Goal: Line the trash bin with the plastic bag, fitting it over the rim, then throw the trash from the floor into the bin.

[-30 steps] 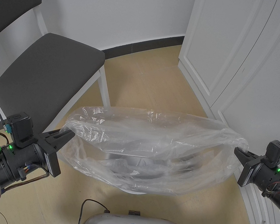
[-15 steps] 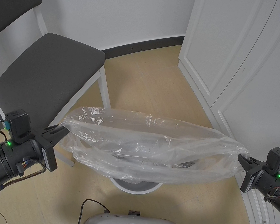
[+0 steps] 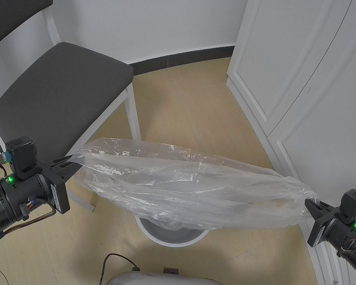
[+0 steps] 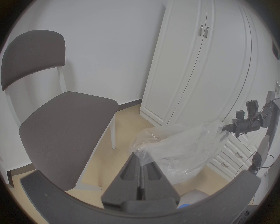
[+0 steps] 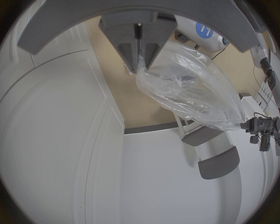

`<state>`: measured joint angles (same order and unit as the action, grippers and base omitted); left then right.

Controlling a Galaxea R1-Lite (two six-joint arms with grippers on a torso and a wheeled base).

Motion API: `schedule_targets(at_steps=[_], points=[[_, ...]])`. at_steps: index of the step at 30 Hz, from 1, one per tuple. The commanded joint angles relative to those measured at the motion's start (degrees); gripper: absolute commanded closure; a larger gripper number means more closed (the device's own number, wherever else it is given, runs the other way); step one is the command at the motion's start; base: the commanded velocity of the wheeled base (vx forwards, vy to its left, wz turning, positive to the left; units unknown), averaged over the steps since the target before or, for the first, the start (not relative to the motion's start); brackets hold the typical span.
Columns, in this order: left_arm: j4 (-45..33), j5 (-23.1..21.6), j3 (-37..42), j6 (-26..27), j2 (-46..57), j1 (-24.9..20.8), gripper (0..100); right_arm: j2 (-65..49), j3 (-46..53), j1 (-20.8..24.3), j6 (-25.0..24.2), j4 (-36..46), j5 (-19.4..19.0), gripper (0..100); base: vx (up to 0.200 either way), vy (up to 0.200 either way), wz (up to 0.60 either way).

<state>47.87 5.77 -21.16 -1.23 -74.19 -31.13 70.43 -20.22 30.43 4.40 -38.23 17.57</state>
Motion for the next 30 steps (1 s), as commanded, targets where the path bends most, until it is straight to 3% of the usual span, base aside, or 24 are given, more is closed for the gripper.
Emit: schedule_targets(at_steps=[1,17,30], points=[[0.03,0.03,-0.02,0.0,0.01,0.29,100,-0.02,0.01,-0.28,0.17,0.0,0.01,100,0.0,0.0,0.0],[-0.06,-0.14,-0.19,0.09,0.01,1.96,100,0.15,-0.17,-2.39,0.52,0.0,0.01,100,0.0,0.0,0.0],[0.47,-0.32,-0.11,0.09,-0.16,-0.33,100,-0.11,-0.25,-2.04,0.61,0.0,-0.08,100,0.0,0.0,0.0]])
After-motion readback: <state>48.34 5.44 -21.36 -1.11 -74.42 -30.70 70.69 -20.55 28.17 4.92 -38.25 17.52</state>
